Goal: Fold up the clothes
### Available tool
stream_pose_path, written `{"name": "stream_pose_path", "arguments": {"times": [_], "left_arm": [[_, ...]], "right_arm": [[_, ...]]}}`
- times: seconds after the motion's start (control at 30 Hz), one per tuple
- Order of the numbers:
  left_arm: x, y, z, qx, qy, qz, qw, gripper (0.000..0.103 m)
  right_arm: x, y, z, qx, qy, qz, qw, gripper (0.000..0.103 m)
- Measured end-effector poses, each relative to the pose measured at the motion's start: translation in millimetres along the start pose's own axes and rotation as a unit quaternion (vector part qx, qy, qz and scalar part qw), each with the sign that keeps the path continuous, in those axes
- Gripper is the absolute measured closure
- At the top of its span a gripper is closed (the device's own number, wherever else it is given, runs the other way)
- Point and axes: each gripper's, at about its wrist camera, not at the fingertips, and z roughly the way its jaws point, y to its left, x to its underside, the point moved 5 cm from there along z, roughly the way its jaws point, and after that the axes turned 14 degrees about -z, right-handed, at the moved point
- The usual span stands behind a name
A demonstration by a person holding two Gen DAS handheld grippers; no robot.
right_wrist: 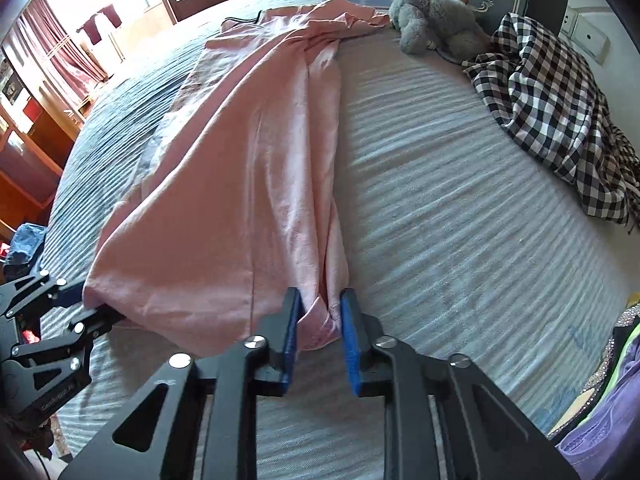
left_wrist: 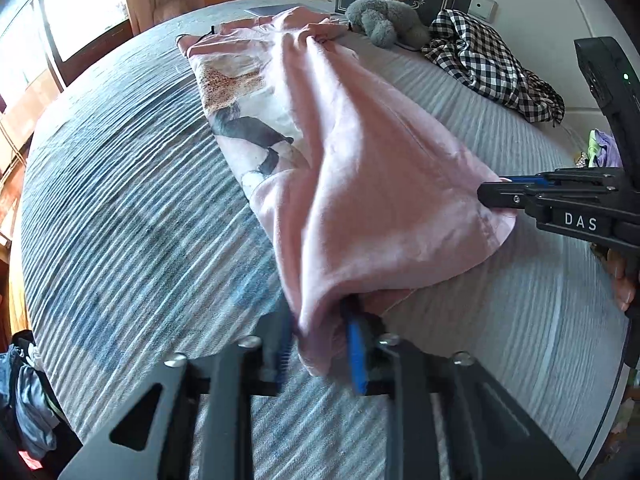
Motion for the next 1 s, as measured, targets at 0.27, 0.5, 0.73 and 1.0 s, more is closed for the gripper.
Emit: {"name": "stream_pose_path", "arguments": {"times": [0.27, 0.5, 0.73, 1.0], "left_arm": [[-3, 2, 2, 0.025, 0.008, -0.014, 0.9996, 0.095], [-7, 5, 4, 0.041, 0.018, -0.008, 0.9990, 0.095], [-9, 5, 5, 0.031, 0.017, 0.000, 0.9994, 0.095], [-14, 10, 7, 0.028, 0.017, -0.001, 0.9995, 0.095]], "right_arm": [[1, -2, 3, -0.035, 0.005, 0.030, 0.999, 0.092], [-3, 6, 4, -0.012, 0.026, 0.016, 0.999, 0.091], [-4, 6, 4, -0.001, 0.028, 0.021, 0.999, 0.090], [-2, 6, 3, 0.001, 0.025, 0.018, 1.000, 0.090]]}}
